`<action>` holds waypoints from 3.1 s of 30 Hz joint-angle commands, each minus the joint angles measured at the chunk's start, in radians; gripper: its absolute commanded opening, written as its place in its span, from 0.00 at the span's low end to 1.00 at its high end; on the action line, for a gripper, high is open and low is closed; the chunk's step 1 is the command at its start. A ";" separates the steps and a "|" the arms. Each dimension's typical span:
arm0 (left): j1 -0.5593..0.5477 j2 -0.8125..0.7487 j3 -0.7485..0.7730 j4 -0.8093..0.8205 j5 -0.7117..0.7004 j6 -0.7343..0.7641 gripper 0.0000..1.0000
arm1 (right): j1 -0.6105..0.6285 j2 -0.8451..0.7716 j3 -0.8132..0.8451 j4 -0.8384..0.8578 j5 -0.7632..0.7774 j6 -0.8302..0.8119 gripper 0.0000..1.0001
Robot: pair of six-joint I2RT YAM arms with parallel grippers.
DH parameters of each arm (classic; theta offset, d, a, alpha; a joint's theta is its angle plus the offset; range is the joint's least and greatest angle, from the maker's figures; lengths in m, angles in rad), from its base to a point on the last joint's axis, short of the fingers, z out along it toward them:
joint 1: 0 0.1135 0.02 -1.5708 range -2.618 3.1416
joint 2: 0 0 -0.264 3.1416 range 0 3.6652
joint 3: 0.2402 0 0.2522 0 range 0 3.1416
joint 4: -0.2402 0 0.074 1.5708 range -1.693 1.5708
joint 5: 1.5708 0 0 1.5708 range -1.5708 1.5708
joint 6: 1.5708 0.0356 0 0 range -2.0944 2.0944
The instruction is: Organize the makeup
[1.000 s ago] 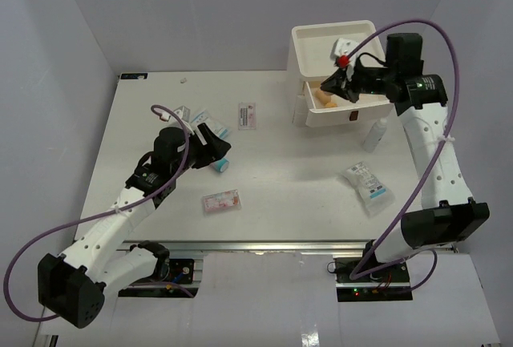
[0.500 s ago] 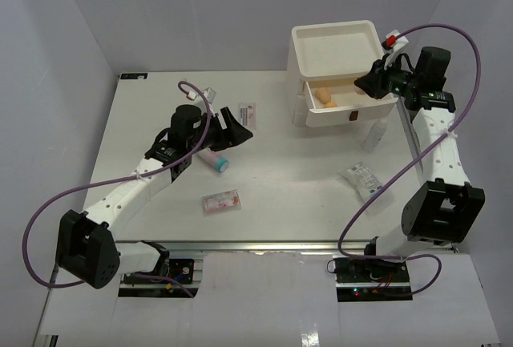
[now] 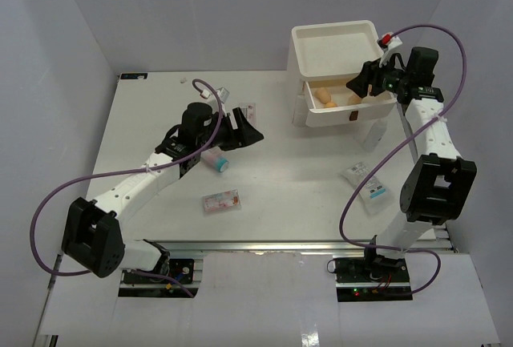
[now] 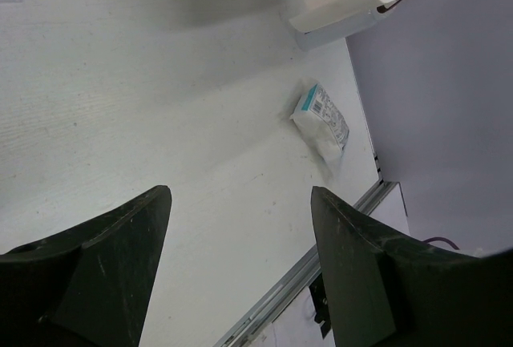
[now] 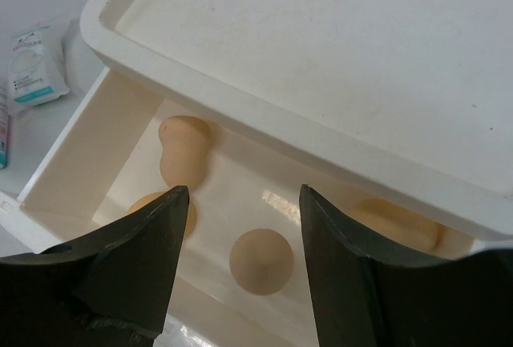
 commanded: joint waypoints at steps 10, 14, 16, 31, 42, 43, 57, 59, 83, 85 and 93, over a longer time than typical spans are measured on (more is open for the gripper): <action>-0.005 0.282 0.400 0.025 0.015 -0.017 0.79 | -0.038 -0.364 -0.211 -0.030 -0.601 -0.245 0.51; -0.005 0.452 0.619 0.024 -0.006 -0.040 0.73 | -0.038 -0.423 -0.247 -0.411 -0.560 -0.697 0.40; -0.005 0.530 0.760 0.008 -0.030 -0.049 0.68 | -0.033 -0.432 -0.259 -0.569 -0.479 -0.876 0.33; -0.060 0.986 1.354 0.007 -0.226 -0.040 0.67 | -0.034 -0.550 -0.508 -0.453 -0.168 -0.777 0.13; -0.099 1.030 1.371 -0.017 -0.306 0.024 0.59 | -0.020 -0.518 -0.545 -0.254 -0.101 -0.640 0.11; -0.099 1.031 1.371 -0.027 -0.306 0.035 0.56 | -0.011 -0.512 -0.545 -0.240 -0.091 -0.628 0.11; -0.110 1.030 1.356 -0.076 -0.272 0.089 0.42 | 0.105 -0.297 -0.404 -0.023 0.136 -0.554 0.08; -0.111 1.030 1.349 -0.078 -0.257 0.088 0.40 | 0.110 -0.249 -0.357 -0.008 0.166 -0.535 0.08; -0.111 1.033 1.317 -0.074 -0.174 0.062 0.38 | 0.215 0.020 -0.144 0.347 0.513 -0.272 0.08; -0.111 1.029 1.318 -0.071 -0.178 0.056 0.38 | 0.210 0.011 -0.153 0.347 0.514 -0.240 0.08; -0.092 0.990 1.326 -0.055 -0.202 0.006 0.44 | 0.150 -0.134 -0.230 0.298 0.399 -0.057 0.12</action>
